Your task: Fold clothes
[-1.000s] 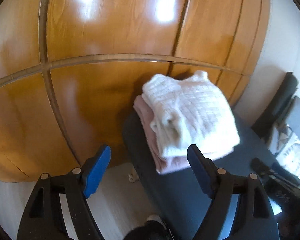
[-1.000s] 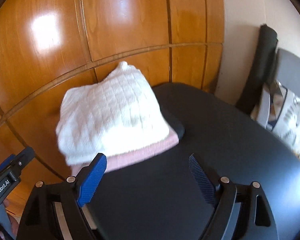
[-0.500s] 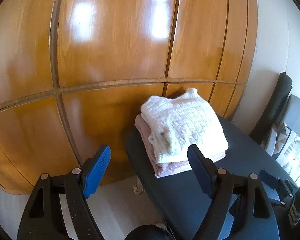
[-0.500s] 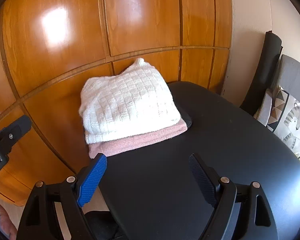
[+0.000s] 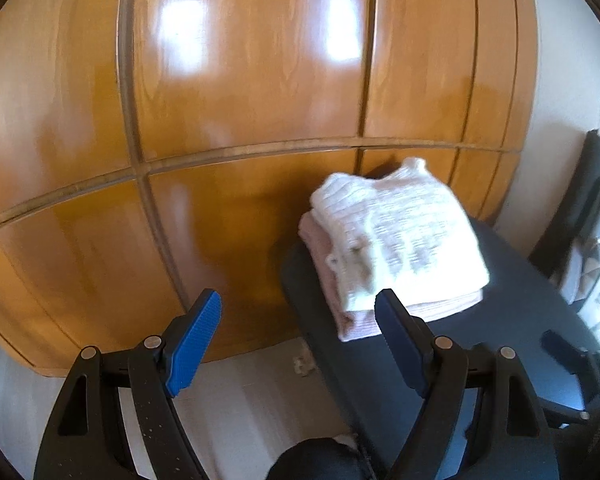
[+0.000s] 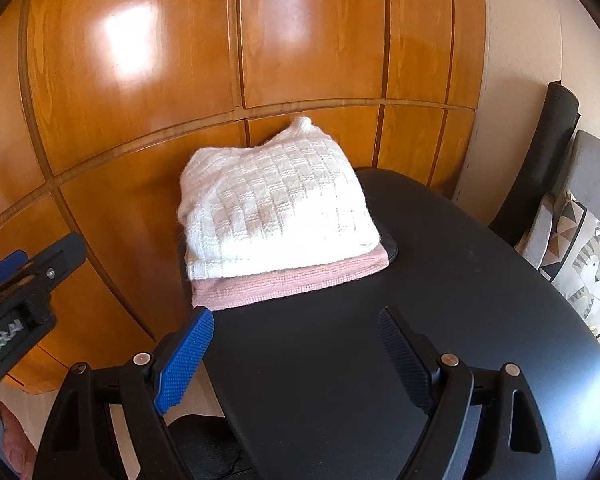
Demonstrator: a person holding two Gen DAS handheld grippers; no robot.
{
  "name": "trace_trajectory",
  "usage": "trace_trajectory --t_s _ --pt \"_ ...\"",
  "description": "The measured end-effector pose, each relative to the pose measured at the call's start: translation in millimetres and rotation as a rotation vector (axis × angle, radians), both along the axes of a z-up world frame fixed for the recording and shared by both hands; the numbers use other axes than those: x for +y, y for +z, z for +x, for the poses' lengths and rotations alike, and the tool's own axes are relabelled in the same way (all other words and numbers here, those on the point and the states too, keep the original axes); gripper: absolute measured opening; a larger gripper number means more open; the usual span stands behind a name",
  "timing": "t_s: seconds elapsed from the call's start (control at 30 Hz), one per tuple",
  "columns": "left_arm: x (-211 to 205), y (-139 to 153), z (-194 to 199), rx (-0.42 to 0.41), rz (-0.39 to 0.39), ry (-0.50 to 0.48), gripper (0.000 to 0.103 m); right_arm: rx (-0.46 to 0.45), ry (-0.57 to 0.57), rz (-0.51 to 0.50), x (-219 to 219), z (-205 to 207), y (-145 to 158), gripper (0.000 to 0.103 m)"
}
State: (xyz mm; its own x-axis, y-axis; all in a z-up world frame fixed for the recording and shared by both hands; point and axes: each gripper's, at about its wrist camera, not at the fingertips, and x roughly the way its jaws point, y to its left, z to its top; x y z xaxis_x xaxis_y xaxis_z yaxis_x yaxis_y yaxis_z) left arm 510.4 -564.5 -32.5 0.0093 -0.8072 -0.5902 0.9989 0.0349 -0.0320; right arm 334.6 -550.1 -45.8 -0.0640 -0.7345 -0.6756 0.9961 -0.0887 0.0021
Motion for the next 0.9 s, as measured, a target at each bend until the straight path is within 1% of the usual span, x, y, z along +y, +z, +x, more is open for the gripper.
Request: trace_trajectory --t_s 0.13,0.3,0.43,0.67,0.73,0.83,0.9 --pt "-3 -4 1 -0.007 0.026 0.02 0.082 -0.001 0.004 -0.002 1 2 0 0.087" --pt "-7 -11 5 0.014 0.07 0.037 0.082 -0.004 0.008 0.003 1 2 -1 0.087" --pt "-8 -14 7 0.032 0.086 0.04 0.082 -0.007 0.006 0.006 1 2 -1 0.087" --pt "-7 -16 11 0.105 0.092 0.007 0.082 -0.02 0.006 0.011 1 2 -2 0.087" --pt "-5 -16 13 0.128 0.077 -0.005 0.082 -0.019 0.01 0.013 1 3 -2 0.087" --pt "2 -13 15 0.154 0.01 -0.019 0.082 -0.014 0.016 0.013 1 4 -2 0.087" --pt "3 -11 12 0.151 0.003 -0.036 0.082 -0.015 0.015 0.013 1 4 -3 0.087"
